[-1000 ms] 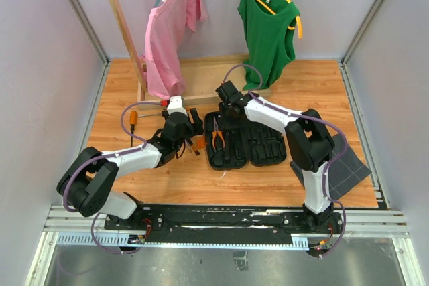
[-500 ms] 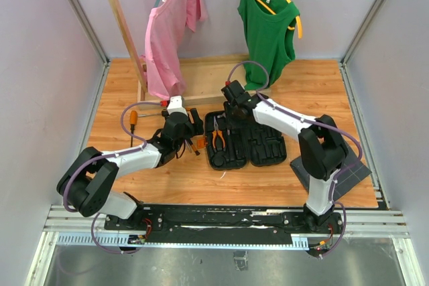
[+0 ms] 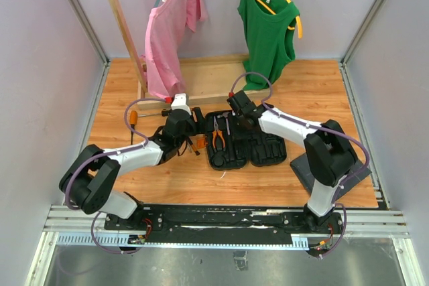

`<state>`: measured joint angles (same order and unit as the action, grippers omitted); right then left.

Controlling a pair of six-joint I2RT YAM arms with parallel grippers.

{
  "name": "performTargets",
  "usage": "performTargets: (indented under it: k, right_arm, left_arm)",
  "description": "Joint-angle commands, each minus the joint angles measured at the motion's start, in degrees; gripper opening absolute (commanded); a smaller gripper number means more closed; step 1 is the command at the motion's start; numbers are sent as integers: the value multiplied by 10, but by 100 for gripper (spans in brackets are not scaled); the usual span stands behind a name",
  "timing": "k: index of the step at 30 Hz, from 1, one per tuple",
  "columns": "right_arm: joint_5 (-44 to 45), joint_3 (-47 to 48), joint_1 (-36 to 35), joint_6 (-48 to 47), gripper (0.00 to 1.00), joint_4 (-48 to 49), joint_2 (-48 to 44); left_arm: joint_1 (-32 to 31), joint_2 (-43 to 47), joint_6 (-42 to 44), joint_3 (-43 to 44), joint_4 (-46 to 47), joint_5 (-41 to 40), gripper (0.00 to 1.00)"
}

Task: Sort the tools into containers
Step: Place the hammer in the storage box.

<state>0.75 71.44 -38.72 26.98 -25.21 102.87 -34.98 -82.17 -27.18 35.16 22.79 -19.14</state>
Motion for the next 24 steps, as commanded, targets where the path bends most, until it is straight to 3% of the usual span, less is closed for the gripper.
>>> performTargets:
  k: [1, 16, 24]
  right_arm:
    - [-37, -36, -11, 4, 29, 25, -36]
    - [-81, -94, -34, 0, 28, 84, -83]
    - [-27, -79, -44, 5, 25, 50, -63]
  left_arm:
    - [4, -13, 14, 18, 4, 18, 72]
    - [4, -46, 10, 34, 2, 58, 69]
    - [4, -44, 12, 34, 0, 55, 68]
